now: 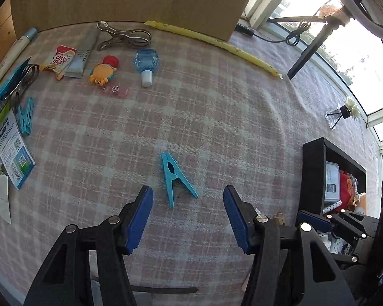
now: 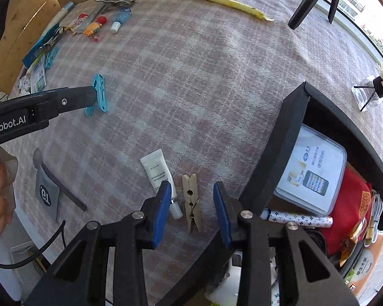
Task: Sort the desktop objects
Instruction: 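Move the left tool to another blue clothespin while the right tool approaches a wooden clothespin, then close the left tool on the blue clothespin while the right tool grasps the wooden clothespin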
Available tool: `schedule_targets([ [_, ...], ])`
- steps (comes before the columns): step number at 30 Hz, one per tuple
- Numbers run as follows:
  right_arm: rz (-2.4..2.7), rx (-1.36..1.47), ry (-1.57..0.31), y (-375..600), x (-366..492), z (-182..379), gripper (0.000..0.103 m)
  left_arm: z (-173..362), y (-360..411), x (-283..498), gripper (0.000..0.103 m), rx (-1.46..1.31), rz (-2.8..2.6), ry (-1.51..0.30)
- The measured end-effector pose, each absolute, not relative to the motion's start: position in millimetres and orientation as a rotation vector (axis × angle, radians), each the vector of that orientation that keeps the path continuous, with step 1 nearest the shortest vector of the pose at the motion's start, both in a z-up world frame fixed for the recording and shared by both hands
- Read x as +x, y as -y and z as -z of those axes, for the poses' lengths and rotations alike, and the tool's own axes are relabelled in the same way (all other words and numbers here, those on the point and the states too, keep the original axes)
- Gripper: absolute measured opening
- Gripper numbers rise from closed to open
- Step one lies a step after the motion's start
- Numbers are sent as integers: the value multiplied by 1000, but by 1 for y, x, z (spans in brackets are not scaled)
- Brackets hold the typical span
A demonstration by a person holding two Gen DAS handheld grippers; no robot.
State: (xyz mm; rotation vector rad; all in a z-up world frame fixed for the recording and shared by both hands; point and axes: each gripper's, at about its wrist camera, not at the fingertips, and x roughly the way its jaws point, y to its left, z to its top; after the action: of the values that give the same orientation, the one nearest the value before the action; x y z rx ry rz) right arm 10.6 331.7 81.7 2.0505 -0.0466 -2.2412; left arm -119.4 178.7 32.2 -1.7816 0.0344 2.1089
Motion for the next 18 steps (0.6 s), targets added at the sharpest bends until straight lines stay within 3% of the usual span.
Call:
schedule_targets([
  [8, 2211, 2095, 65, -337, 8, -68, 23, -11, -190, -121, 42, -1829, -2087, -89],
  [18, 2211, 2091, -24, -326, 25, -63, 21, -5, -200, -114, 24, -1823, -2122, -172],
])
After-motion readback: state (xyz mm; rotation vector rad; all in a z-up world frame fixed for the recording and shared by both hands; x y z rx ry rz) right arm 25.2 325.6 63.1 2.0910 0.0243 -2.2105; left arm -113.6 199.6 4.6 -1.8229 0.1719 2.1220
